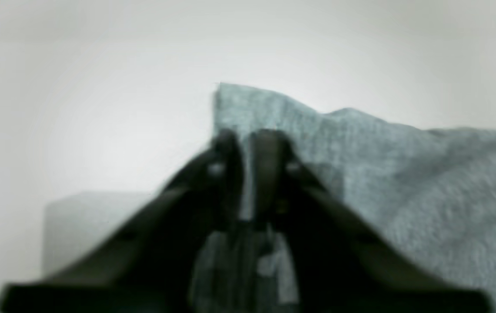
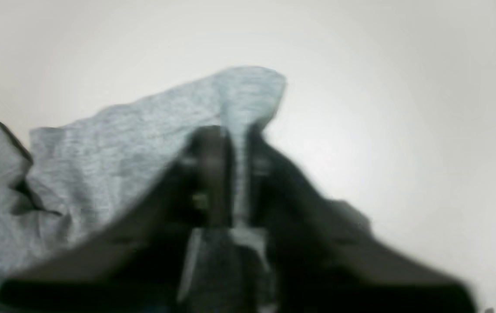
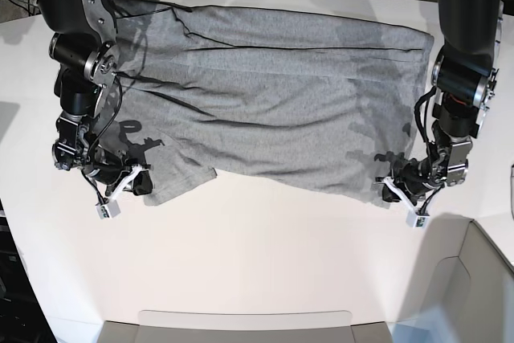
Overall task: Fold the T-shirt properly
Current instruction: 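Grasp the hem corners with both grippers, then lift the hem with both grippers and fold it onto the collar edge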
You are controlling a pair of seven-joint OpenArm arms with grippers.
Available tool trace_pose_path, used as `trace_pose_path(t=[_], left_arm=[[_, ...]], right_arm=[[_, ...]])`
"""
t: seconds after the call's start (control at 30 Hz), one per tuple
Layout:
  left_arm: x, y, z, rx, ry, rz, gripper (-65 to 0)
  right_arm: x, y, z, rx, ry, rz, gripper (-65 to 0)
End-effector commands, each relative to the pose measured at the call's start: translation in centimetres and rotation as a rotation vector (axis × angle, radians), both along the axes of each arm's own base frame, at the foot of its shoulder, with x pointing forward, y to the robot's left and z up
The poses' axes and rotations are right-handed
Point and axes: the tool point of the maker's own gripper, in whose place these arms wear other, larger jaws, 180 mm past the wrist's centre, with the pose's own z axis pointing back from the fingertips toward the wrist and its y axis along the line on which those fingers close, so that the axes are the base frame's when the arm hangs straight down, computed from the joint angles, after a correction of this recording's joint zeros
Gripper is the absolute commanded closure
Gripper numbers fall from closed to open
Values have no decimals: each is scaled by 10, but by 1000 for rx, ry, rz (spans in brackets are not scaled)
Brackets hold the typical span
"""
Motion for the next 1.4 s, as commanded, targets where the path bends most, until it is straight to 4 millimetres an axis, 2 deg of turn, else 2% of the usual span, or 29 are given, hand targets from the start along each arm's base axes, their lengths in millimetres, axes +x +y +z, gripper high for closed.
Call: trace_pose_path(t=[0.0,0.07,0.17,0.43,0.57,0.97,1.03,1.2,1.27,1.37], left_arm=[[-22,6,-17,49,116,-29,0],[-23,11,-18,54,121,-22,0],[-23,12,-17,54,119,-19,0],[-10,51,11,-55,28,164,0],[-10,54,13,-57,23,172,0],[-8,83,28,-79,-21,254,0],[-8,86,30,-77,-23,258,0],[1,76,40,-73,-37,208,0],[3,74,44,-69,-27,189,0],[3,84,53,-52,-33,186,0]], right_arm=[[-37,-5,-33,-118,192,100,0],[-36,-5,-32,-118,189,100,0],[-23,-5,-20,-117,158,97,0],[15,-3,17,-110,67,86,0],[32,-3,37,-114,28,85,0],[72,-2,90,-117,-78,80,0],[76,-2,97,-118,-91,80,0],[84,-4,110,-122,-107,78,0],[85,-11,116,-153,-93,78,0],[83,-28,128,-244,-87,66,0]])
